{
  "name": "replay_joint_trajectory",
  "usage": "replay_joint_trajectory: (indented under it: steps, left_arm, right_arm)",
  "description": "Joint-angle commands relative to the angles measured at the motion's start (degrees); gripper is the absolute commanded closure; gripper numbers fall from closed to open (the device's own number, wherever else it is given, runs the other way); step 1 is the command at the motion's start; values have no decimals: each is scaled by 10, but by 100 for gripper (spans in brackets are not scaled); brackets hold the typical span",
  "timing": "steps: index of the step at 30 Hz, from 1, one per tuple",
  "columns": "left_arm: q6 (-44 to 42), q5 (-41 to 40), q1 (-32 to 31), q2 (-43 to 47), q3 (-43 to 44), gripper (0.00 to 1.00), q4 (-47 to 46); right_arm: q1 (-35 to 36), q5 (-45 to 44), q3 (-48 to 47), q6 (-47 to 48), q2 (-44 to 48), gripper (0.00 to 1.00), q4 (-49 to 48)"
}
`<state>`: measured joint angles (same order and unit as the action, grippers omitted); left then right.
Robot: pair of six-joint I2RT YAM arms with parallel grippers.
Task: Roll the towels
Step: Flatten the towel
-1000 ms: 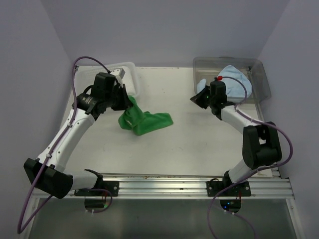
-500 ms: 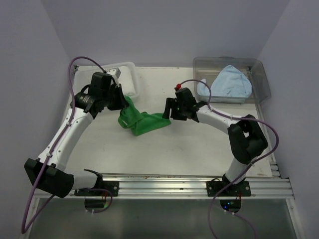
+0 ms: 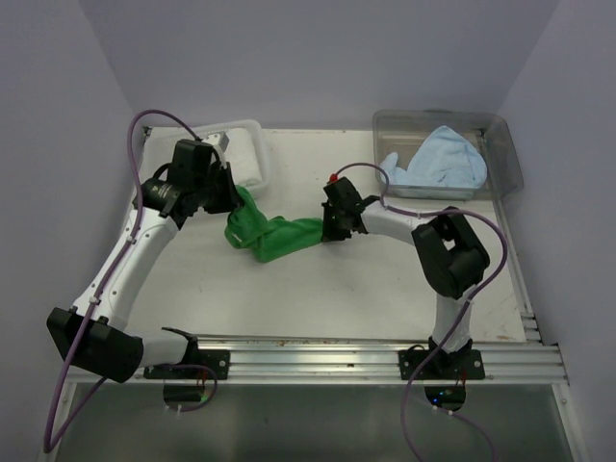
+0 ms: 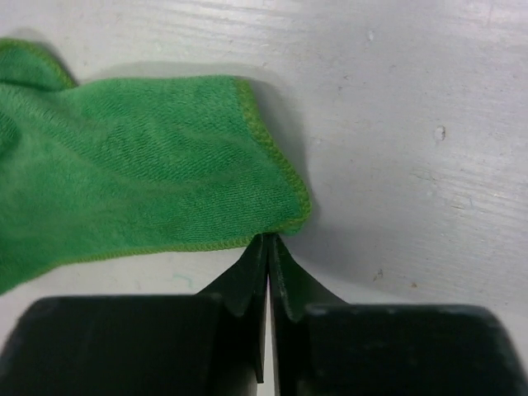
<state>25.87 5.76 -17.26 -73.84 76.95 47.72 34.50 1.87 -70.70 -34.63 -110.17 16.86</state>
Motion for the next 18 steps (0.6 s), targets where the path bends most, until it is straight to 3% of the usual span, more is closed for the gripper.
replay_joint_trajectory:
  steps: [1, 10, 16, 17, 18]
  left_arm:
    - [-15, 3, 6, 19, 15, 100, -4]
    - [-20, 12, 10, 4, 8, 100, -15]
    - [-17, 20, 11, -3, 3, 100, -23]
    - [-18, 20, 11, -3, 3, 100, -23]
    - [-18, 19, 11, -2, 3, 100, -22]
  right_arm:
    - [-1, -41, -24, -19, -13, 100, -3]
    - [-72, -90, 53, -37, 94, 100, -30]
    - [-84, -41, 71, -32, 95, 100, -59]
    - [-82, -2, 68, -32, 86, 86, -65]
    - [-79, 19, 60, -31, 78, 66, -71]
